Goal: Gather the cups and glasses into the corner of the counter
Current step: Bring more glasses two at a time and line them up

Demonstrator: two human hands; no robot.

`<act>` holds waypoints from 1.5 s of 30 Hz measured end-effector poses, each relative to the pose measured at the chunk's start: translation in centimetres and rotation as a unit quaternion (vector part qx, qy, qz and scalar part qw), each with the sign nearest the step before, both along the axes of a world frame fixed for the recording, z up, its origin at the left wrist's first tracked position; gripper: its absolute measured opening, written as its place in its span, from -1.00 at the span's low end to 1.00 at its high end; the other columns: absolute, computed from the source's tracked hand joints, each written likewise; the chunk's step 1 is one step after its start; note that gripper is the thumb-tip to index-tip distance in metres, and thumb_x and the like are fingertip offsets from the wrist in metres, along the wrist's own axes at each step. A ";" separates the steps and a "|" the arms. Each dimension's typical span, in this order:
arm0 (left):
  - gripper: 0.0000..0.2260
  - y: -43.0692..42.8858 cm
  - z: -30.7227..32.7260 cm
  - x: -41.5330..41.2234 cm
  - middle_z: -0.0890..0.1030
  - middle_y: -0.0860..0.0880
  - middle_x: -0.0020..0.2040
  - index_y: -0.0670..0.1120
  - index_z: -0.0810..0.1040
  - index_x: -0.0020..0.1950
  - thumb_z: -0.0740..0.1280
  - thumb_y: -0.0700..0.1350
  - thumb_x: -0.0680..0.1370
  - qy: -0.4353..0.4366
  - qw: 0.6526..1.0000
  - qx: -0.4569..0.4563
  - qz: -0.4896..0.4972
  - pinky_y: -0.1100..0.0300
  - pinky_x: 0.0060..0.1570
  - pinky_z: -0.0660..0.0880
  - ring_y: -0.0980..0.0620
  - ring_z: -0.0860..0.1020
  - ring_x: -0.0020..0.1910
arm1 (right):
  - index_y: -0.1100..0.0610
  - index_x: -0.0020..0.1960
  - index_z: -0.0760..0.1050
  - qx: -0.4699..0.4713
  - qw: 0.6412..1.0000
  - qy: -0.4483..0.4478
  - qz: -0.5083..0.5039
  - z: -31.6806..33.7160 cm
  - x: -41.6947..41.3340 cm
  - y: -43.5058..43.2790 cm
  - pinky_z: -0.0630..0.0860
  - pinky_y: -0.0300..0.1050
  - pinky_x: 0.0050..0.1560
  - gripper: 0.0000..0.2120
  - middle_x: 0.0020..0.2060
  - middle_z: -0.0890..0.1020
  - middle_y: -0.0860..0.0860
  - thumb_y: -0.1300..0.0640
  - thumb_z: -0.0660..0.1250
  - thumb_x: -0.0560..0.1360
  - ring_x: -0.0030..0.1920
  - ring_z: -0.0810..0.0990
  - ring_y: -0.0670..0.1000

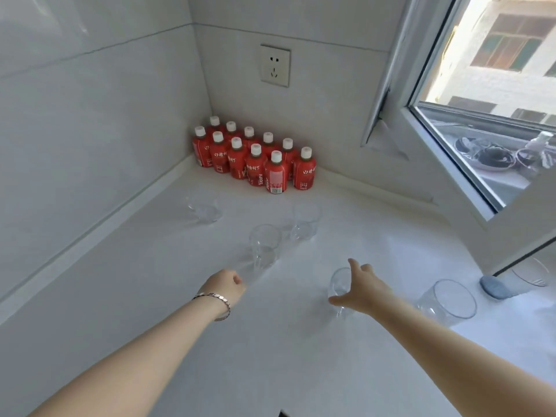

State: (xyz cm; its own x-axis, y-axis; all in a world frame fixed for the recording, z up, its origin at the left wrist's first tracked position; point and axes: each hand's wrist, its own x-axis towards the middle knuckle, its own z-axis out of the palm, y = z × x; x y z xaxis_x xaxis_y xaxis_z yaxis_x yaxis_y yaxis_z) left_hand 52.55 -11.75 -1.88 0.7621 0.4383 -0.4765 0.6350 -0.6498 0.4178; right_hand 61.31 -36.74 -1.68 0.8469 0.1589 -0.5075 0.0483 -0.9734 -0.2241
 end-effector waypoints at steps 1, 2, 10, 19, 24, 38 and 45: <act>-0.78 0.3 -0.3 1.3 0.56 -0.13 0.11 -0.10 0.48 0.13 0.20 -0.11 0.52 0.005 1.000 0.004 0.008 0.17 -0.03 0.43 -0.12 0.55 0.09 | 0.03 0.48 0.03 -0.006 1.000 0.012 0.007 -0.5 0.3 0.1 0.46 -0.07 0.07 -0.07 0.30 0.33 0.08 -0.15 0.45 0.29 0.19 0.53 0.14; -0.66 0.5 -0.4 2.5 0.49 -0.14 0.22 -0.12 0.40 0.26 0.23 -0.04 0.52 0.007 1.000 0.006 0.014 0.14 0.04 0.44 -0.14 0.52 0.16 | 0.01 0.48 0.04 -0.013 1.000 0.014 0.016 -0.9 0.4 0.1 0.48 -0.09 0.03 -0.09 0.28 0.35 0.06 -0.13 0.45 0.29 0.15 0.56 0.12; 0.05 0.6 -2.1 10.7 0.02 -0.05 0.52 -0.03 -0.10 0.52 0.52 0.11 0.26 -0.024 0.998 -0.020 -0.056 0.02 0.36 0.35 -0.09 0.23 0.46 | -0.08 0.36 0.18 -0.018 1.000 -0.011 -0.001 -0.9 2.1 -0.8 0.40 -0.18 -0.17 -0.20 0.13 0.47 -0.04 -0.20 0.44 0.22 -0.02 0.60 0.04; -0.29 -1.6 -3.4 6.9 0.41 -0.04 0.30 -0.01 0.30 0.33 0.52 0.02 0.26 -0.092 0.995 0.013 -0.039 0.08 0.11 0.50 -0.10 0.50 0.20 | -0.11 0.33 0.19 0.013 0.998 -0.063 0.004 1.4 0.7 -2.0 0.38 -0.19 -0.18 -0.25 0.14 0.48 -0.05 -0.19 0.44 0.24 -0.04 0.62 0.03; -0.25 -4.1 -2.0 -2.0 0.43 0.00 0.26 0.03 0.29 0.34 0.53 0.07 0.23 -0.148 0.989 -0.016 0.004 0.18 0.07 0.45 -0.03 0.52 0.14 | -0.13 0.36 0.16 0.031 0.995 -0.080 0.049 2.6 -3.2 -2.0 0.39 -0.17 -0.18 -0.22 0.18 0.46 -0.03 -0.20 0.43 0.24 0.02 0.62 0.09; -0.31 -4.3 4.8 -34.6 0.43 0.07 0.22 0.09 0.26 0.29 0.49 0.07 0.24 -0.136 0.972 0.076 0.174 0.10 0.07 0.54 0.00 0.53 0.08 | -0.12 0.39 0.13 0.123 0.928 -0.057 0.347 4.6 -25.1 8.0 0.48 -0.16 -0.23 -0.16 0.19 0.48 -0.03 -0.21 0.45 0.23 0.00 0.59 0.05; -0.34 -1.5 4.9 -53.3 0.43 0.09 0.13 0.16 0.25 0.21 0.47 0.07 0.20 -0.092 0.925 0.091 0.356 0.13 -0.04 0.57 -0.01 0.56 -0.01 | -0.13 0.40 0.14 0.134 0.852 -0.029 0.505 6.0 -40.1 16.3 0.39 -0.19 -0.19 -0.16 0.17 0.48 -0.04 -0.18 0.44 0.22 0.04 0.58 0.04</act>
State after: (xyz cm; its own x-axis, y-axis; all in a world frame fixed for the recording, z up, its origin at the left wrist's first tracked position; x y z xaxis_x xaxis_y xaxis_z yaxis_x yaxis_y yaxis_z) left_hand -0.73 -13.25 2.97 0.3105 0.9207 -0.2365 0.8577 -0.1642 0.4872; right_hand 21.17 -20.43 4.28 0.2325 0.9252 -0.2998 0.8495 -0.3433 -0.4006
